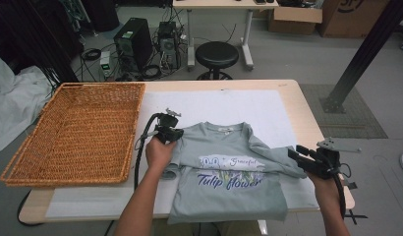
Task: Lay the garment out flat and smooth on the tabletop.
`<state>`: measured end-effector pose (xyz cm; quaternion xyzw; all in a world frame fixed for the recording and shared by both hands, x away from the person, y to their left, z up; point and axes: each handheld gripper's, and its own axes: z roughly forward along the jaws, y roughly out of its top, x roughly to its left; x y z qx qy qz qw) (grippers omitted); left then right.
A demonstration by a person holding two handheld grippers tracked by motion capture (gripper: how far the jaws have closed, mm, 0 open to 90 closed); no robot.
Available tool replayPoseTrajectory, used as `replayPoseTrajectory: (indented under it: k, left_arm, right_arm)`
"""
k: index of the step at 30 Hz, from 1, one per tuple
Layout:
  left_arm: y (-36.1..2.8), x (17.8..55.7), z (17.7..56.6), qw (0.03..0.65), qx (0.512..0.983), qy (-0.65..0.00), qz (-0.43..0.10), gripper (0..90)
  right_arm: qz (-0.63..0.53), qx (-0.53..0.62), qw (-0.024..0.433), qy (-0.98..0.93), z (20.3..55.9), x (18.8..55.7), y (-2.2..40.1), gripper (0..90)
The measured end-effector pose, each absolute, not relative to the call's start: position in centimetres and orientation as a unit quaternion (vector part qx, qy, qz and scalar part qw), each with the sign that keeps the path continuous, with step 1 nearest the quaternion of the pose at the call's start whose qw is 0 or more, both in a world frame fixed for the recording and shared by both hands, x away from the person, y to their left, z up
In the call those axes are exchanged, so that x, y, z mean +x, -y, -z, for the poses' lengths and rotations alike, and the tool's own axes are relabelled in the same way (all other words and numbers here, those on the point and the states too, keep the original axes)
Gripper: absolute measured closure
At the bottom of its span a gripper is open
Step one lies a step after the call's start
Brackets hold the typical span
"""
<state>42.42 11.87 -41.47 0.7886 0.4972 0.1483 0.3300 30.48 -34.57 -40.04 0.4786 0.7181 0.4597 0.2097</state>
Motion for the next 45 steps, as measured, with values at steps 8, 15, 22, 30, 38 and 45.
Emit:
replayPoseTrajectory:
  k: [8,15,22,30,38,45]
  left_arm:
    - [-12.0,42.2,41.4,0.323,0.786,-0.509,-0.137,88.0]
    - [-12.1,42.6,41.7,0.332,0.777,-0.514,-0.148,65.7]
    - [-11.7,43.1,42.8,0.311,0.793,-0.508,-0.130,61.8]
    - [-11.6,43.0,42.7,0.307,0.793,-0.506,-0.145,75.4]
    - [-12.2,43.7,42.6,0.332,0.798,-0.484,-0.136,64.6]
    - [-12.2,44.0,43.3,0.322,0.811,-0.474,-0.121,79.2]
  right_arm:
    - [-0.430,0.379,0.168,-0.802,40.3,35.8,27.6,56.8]
    - [-0.301,0.320,0.206,-0.874,42.5,38.2,22.9,79.9]
    - [-0.329,0.434,0.255,-0.799,41.4,39.9,28.0,87.0]
    - [-0.303,0.523,0.209,-0.768,43.1,42.2,31.3,71.0]
    - [-0.366,0.471,0.183,-0.781,41.5,42.8,31.1,58.9]
    - [-0.317,0.438,0.139,-0.829,43.0,44.5,29.4,63.3]
